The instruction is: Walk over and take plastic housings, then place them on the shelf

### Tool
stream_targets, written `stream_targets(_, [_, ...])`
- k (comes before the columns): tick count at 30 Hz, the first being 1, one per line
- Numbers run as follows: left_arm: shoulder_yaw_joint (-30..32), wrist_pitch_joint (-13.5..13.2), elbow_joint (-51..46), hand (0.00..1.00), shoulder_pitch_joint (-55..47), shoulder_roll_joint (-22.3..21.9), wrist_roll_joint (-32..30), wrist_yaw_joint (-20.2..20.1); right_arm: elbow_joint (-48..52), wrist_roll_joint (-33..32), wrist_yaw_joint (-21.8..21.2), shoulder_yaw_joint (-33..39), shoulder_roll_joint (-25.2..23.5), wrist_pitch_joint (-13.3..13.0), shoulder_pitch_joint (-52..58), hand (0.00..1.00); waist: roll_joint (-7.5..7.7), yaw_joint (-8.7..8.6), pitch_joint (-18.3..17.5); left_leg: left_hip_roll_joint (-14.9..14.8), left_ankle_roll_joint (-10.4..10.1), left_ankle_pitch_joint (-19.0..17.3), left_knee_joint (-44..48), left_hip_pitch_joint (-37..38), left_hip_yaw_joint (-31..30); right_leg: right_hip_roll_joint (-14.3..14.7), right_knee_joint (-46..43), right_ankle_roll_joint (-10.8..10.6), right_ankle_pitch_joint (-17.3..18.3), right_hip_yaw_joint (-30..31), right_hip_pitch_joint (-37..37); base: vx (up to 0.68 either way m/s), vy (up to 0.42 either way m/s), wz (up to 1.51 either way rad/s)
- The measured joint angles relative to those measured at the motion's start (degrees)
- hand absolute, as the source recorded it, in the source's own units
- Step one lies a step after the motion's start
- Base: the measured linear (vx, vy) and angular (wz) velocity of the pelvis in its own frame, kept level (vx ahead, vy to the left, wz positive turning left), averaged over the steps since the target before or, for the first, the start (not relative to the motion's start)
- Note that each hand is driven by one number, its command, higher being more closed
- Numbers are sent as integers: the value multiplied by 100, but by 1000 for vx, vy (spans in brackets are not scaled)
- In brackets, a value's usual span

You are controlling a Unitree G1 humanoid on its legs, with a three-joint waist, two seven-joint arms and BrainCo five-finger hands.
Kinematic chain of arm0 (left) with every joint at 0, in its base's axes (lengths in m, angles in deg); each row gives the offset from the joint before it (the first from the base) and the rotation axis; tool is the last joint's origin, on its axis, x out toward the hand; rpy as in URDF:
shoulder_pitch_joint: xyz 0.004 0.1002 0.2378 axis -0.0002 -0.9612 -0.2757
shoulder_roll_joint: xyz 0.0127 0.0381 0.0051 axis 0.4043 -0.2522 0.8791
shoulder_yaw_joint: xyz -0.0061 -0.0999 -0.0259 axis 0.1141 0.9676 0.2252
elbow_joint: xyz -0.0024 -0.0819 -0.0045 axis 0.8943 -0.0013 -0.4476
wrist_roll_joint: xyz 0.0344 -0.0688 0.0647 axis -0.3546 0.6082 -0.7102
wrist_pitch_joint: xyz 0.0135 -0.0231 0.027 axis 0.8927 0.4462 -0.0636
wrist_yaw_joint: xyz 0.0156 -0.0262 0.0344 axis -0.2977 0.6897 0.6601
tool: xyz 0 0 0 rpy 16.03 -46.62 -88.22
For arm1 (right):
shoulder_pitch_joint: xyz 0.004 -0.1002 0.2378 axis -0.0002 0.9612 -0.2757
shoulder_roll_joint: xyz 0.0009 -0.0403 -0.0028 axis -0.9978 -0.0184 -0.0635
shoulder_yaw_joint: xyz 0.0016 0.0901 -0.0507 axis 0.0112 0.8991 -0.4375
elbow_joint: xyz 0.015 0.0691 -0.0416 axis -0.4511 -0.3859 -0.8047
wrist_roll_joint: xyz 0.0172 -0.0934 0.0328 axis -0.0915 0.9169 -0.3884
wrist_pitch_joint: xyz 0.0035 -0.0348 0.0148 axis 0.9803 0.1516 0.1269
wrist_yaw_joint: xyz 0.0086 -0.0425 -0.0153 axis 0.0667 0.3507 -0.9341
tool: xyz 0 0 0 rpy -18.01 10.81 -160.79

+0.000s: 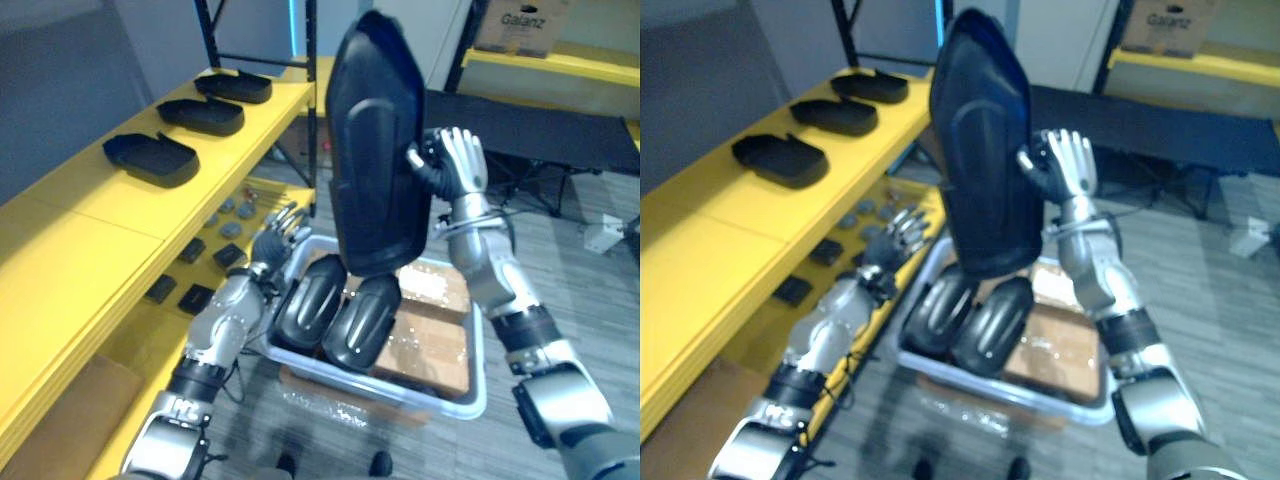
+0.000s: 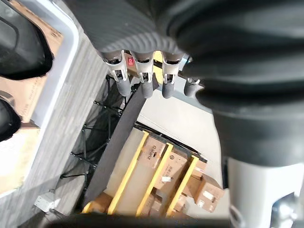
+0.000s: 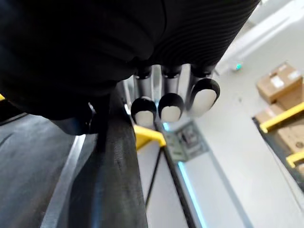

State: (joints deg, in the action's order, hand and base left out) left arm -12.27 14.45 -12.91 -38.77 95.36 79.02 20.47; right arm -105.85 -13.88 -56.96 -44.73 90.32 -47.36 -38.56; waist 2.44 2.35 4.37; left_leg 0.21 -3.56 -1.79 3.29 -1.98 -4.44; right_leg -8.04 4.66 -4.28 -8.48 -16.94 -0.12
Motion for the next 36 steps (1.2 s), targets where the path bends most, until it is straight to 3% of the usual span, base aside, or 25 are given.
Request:
stream_targets(6, [-213,-132,-191,0,74,-130,-4,-150,-170,-6,-2,-89,-83,2,-180,100,16,-1,-10,9,3,1,9,-1,0,-8,1,-5,-17,-2,4,0,0,0])
stream_targets(15, [-484,-118,-246,0,191,-264,-86,-187,-469,-10,-95,-238,-250,-9,-314,100,17,9,-9,3,7,5,31,-7,1,-2,13,3,-27,-5,6,0,0,0])
stream_targets(23, [-730,-116,-132,0,190,-340,-740,-232,-598,-10,-112,-396,-338,-11,-413,100,22,37,-6,2,3,7,30,-17,-42,2,1,3,-27,-28,9,1,0,1])
stream_targets(36, [-821,-381,-76,0,139,-216,-1004,-139,-729,-9,-290,-711,-376,-43,-694,100,24,93,-5,9,3,13,36,-17,-113,3,1,3,-27,-45,31,1,0,1])
